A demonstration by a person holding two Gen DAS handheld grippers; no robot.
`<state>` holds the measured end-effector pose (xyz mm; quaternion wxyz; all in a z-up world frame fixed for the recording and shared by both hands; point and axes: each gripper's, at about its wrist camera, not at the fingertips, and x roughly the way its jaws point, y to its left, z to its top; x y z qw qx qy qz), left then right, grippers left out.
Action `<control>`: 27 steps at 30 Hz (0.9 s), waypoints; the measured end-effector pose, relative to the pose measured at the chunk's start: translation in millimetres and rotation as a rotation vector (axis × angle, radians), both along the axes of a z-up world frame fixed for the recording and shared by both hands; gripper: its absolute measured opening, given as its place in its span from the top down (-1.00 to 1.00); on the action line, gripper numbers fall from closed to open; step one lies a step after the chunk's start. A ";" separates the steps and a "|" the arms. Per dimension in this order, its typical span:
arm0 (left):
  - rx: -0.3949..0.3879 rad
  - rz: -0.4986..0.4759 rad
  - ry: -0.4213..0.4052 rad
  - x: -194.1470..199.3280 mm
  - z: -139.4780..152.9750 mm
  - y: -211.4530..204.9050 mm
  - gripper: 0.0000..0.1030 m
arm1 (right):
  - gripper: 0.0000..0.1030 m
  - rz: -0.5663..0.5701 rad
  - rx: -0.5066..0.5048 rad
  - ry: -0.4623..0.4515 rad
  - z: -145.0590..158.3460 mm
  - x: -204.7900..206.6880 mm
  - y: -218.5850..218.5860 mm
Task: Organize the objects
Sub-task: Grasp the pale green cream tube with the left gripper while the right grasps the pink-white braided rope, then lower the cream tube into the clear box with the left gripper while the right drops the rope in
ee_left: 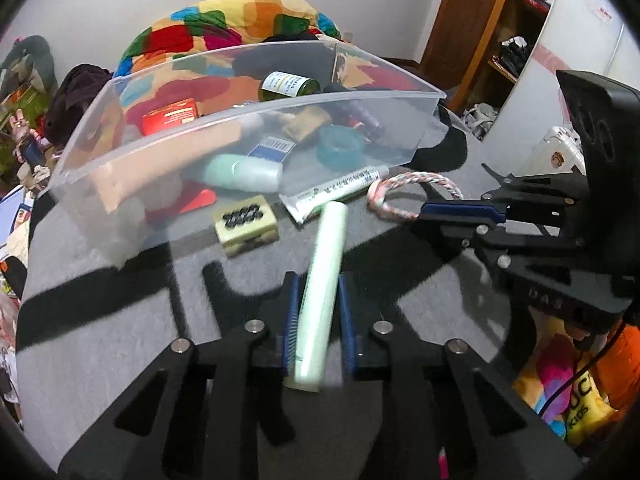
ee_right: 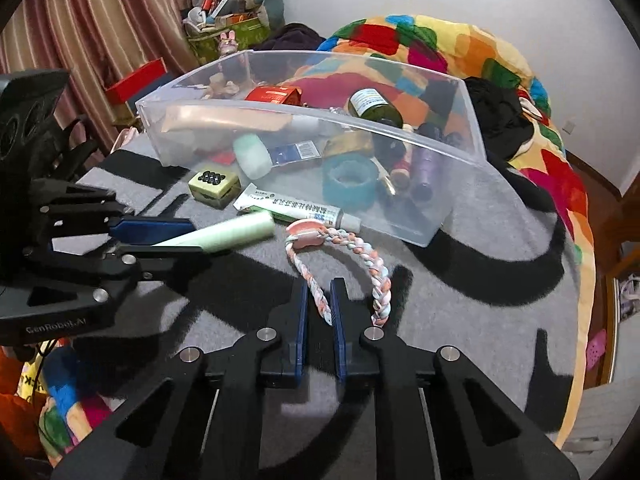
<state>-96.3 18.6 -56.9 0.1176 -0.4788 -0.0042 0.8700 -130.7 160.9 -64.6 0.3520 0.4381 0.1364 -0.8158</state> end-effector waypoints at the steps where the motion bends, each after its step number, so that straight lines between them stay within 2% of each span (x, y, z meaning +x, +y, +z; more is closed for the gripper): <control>1: -0.004 0.005 0.006 4.7 -0.4 0.6 0.71 | 0.86 -0.004 -0.007 -0.002 0.2 2.2 1.9; 6: -0.027 0.042 0.037 27.2 2.1 1.0 0.71 | 0.91 -0.007 -0.057 -0.029 2.8 15.8 10.2; 12: 0.006 0.093 0.066 39.6 11.7 -6.4 0.72 | 0.92 -0.012 -0.125 -0.035 16.3 27.7 13.7; 18: 0.049 0.122 0.138 43.4 35.7 -13.8 0.72 | 0.92 -0.032 -0.209 0.000 42.6 29.8 16.9; 27: 0.081 0.168 0.255 36.5 74.5 -28.3 0.72 | 0.92 -0.067 -0.282 0.062 73.7 22.7 20.1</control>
